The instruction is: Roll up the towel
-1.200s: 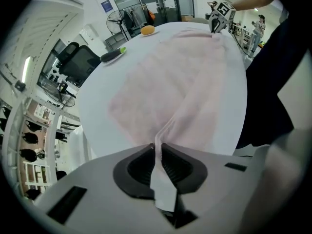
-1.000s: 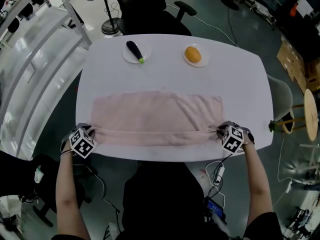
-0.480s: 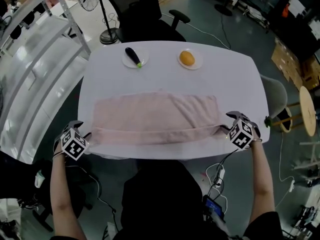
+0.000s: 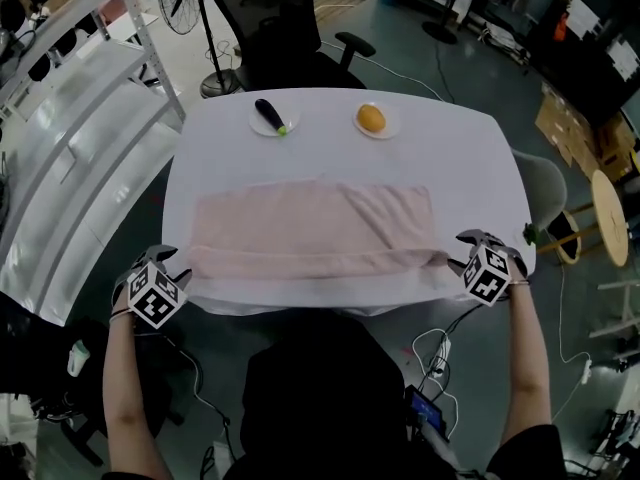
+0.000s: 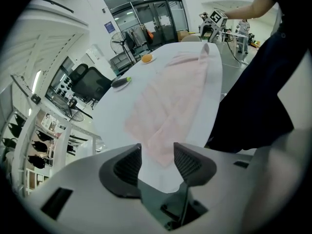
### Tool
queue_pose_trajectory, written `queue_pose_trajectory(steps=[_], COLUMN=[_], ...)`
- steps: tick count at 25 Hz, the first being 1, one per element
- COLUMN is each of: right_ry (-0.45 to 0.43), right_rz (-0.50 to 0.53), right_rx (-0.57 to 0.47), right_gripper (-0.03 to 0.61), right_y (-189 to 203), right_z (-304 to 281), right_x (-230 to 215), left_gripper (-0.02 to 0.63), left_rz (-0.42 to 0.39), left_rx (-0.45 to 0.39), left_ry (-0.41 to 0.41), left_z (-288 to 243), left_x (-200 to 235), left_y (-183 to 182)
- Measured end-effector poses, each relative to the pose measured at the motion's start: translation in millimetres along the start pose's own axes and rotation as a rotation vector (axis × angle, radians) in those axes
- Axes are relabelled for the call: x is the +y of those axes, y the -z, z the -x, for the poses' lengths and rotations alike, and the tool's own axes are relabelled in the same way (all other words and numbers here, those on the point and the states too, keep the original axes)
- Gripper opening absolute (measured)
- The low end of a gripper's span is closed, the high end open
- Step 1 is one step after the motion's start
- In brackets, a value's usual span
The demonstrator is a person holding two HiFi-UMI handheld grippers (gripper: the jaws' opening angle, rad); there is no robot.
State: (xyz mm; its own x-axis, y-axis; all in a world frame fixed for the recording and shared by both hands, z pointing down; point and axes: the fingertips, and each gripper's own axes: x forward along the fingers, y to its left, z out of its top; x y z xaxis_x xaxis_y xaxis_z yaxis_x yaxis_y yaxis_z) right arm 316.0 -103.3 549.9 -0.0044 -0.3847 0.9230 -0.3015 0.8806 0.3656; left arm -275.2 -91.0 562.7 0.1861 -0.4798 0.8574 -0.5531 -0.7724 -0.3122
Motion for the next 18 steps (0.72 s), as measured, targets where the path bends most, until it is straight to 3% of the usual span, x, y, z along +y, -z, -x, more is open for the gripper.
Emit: queue_pose_trajectory(steps=[8, 13, 18], right_ry=[0.009, -0.018, -0.011], right_rz=[-0.003, -0.007, -0.029], right_rx=[-0.025, -0.049, -0.049], right_gripper=[0.201, 0.196, 0.196], right_y=[-0.2, -8.6, -11.3], right_z=[8.7, -0.6, -26.2], right_x=[36.7, 67.2, 69.2], left_gripper=[0.23, 0.229, 0.227], left_rz=[-0.059, -0.081, -0.107], left_rx=[0.008, 0.011, 0.036], left_ry=[0.064, 0.055, 0.035], left_z=[-10.3, -17.1, -30.3], left_x=[-47.2, -49.2, -41.3], left_y=[19.8, 19.9, 23.4])
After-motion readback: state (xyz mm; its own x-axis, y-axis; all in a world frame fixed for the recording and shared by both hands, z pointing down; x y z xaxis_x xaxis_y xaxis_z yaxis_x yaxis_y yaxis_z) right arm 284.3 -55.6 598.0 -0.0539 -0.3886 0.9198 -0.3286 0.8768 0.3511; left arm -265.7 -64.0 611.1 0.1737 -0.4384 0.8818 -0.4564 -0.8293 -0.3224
